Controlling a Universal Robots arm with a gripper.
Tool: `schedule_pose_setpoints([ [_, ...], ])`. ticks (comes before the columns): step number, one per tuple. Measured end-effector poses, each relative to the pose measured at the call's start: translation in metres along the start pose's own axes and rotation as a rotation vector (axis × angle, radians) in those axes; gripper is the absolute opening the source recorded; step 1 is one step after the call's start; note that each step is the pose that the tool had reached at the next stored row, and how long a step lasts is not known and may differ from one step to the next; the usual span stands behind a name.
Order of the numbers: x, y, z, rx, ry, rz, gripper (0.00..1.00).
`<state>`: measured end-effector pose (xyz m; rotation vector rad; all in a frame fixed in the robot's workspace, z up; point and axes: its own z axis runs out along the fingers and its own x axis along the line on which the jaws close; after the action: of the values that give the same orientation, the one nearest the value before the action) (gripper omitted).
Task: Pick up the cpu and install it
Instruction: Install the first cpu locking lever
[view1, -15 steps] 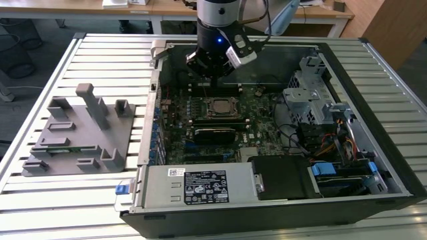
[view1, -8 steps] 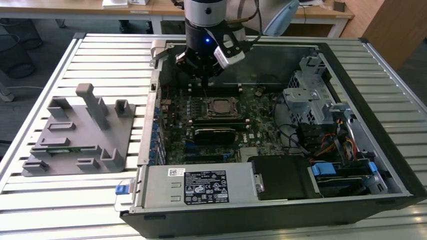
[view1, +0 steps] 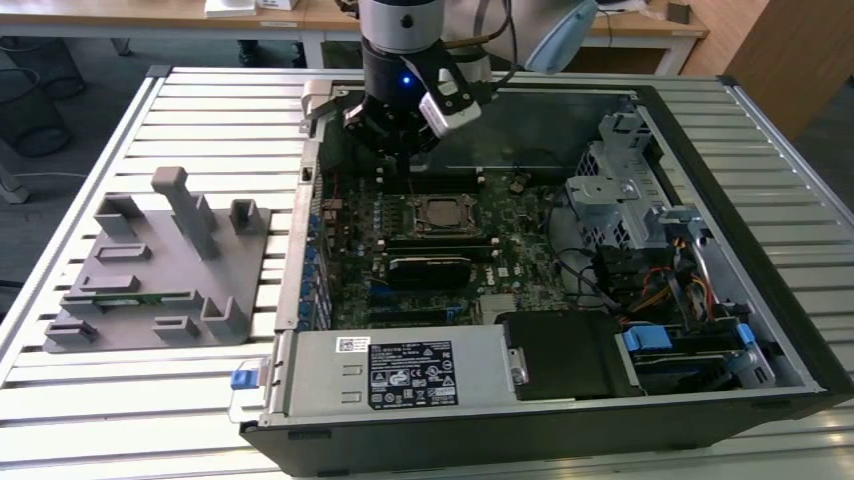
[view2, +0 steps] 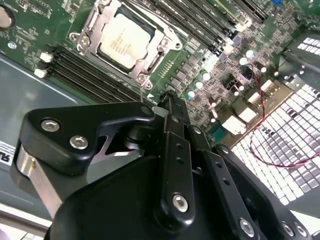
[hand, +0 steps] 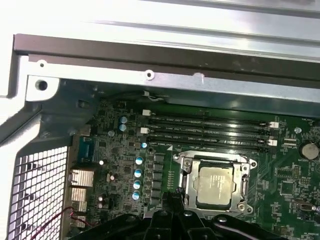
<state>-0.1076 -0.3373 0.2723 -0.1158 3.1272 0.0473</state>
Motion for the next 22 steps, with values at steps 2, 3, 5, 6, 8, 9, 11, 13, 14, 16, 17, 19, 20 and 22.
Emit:
schedule_pose_setpoints([
  [2, 0.0022, 0.0012, 0.0001, 0.0001, 0.0002, 0.000, 0.11],
  [3, 0.0030, 0.0023, 0.0003, 0.0001, 0.0001, 0.000, 0.11],
  [5, 0.0038, 0.0055, 0.0008, 0.0001, 0.0001, 0.000, 0.11],
  [6, 0.0042, 0.0075, 0.0011, 0.0001, 0.0001, 0.000, 0.11],
  [8, 0.0051, 0.0106, 0.0024, 0.0000, 0.0000, 0.000, 0.11],
  [9, 0.0057, 0.0118, 0.0033, 0.0001, 0.0001, 0.000, 0.11],
  [11, 0.0069, 0.0134, 0.0061, 0.0000, -0.0001, 0.000, 0.11],
  [13, 0.0071, 0.0151, 0.0089, 0.0001, 0.0001, 0.000, 0.11],
  [14, 0.0070, 0.0164, 0.0104, 0.0002, 0.0002, 0.000, 0.11],
  [16, 0.0068, 0.0195, 0.0129, 0.0001, -0.0001, 0.004, 0.11],
  [17, 0.0067, 0.0211, 0.0138, 0.0001, -0.0002, 0.005, 0.11],
  [19, 0.0065, 0.0242, 0.0151, 0.0002, -0.0001, 0.006, 0.11],
  [20, 0.0064, 0.0248, 0.0155, 0.0001, -0.0001, 0.006, 0.11],
  [22, 0.0058, 0.0252, 0.0158, 0.0000, -0.0002, 0.006, 0.11],
])
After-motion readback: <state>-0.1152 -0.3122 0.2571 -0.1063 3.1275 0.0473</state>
